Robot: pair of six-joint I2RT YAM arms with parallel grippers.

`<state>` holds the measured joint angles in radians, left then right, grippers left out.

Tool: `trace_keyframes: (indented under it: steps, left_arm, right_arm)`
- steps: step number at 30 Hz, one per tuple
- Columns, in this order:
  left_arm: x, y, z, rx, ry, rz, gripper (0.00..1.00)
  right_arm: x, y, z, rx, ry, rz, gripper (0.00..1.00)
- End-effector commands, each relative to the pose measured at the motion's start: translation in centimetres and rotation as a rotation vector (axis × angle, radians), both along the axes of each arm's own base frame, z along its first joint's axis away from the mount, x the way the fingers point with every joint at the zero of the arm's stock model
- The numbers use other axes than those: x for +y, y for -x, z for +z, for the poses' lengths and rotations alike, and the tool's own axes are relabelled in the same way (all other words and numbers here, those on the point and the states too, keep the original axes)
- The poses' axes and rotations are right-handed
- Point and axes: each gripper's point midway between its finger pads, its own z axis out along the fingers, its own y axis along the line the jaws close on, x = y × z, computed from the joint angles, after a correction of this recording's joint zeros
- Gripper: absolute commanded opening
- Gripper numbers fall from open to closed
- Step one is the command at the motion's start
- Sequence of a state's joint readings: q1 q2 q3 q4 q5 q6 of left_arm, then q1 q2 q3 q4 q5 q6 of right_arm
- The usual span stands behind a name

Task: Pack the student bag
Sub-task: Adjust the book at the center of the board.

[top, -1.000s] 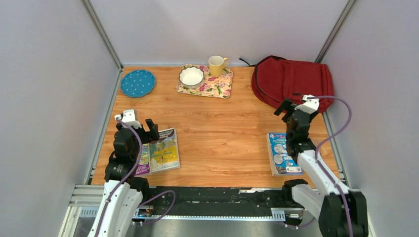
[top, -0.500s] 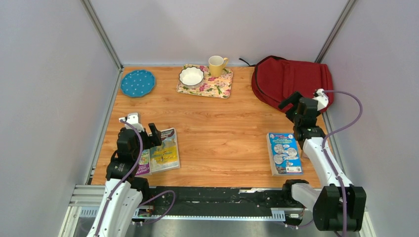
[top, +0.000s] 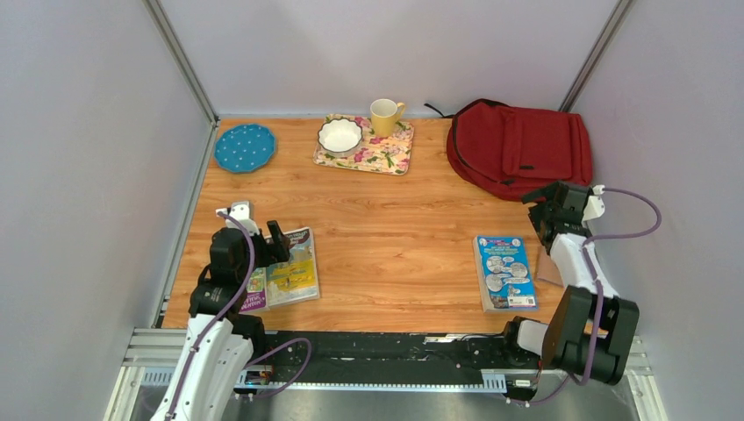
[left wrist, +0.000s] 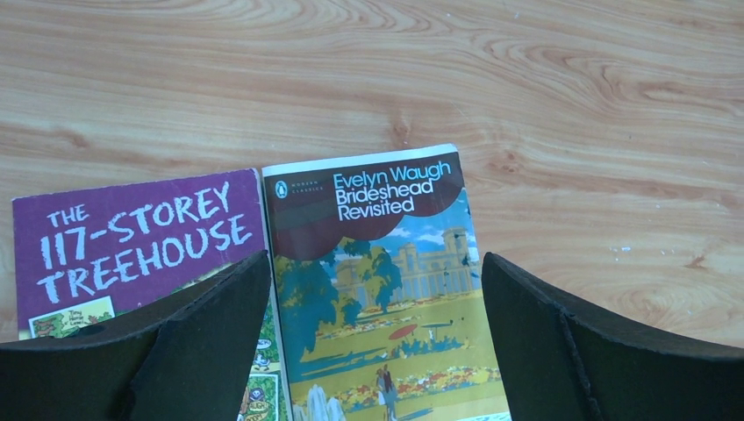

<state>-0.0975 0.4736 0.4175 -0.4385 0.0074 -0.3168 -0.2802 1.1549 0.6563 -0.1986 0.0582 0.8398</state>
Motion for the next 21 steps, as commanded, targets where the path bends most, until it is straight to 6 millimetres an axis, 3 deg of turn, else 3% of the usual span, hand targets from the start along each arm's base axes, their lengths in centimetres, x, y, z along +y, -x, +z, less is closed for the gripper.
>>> trace_keyframes:
  steps: [1,3,5,6,8,12,14,21]
  left_arm:
    - [-0.7,-0.2,0.9,-0.017,0.024,-0.034,0.96]
    - [-0.8,-0.2,0.9,-0.015,0.025,-0.037,0.96]
    - [-0.7,-0.2,0.9,-0.016,0.021,-0.038,0.96]
    - [-0.8,-0.2,0.8,-0.014,0.022,-0.039,0.96]
    - [-0.7,-0.2,0.9,-0.014,0.022,-0.036,0.96]
    - [-0.7,-0.2,0.8,-0.014,0.025,-0.039,0.95]
    - [-0.6,-0.3,0.8,-0.014,0.025,-0.036,0.95]
    - [-1.0,-0.3,0.6,-0.005,0.048,-0.059,0.94]
  right_arm:
    - [-2.7,-3.3,1.4,-0.013,0.008,-0.101,0.91]
    - [-3.3,-4.6,-0.4,0.023,-0.014,-0.123,0.87]
    - [-3.8,-6.5,0.2,0.010,-0.016,-0.121,0.84]
    - [-4.0,-7.0,-1.3,0.050,-0.017,-0.113,0.84]
    - [-4.6,-8.4,-0.7,0.025,-0.006,-0.118,0.84]
    - [-5.3,-9.5,-1.2,0.014,-0.016,-0.158,0.84]
    - [-5.7,-9.2,-3.2,0.093,-0.016,-0.178,0.84]
    - [-6.3,-10.7,-5.5,0.136,-0.006,-0.160,0.75]
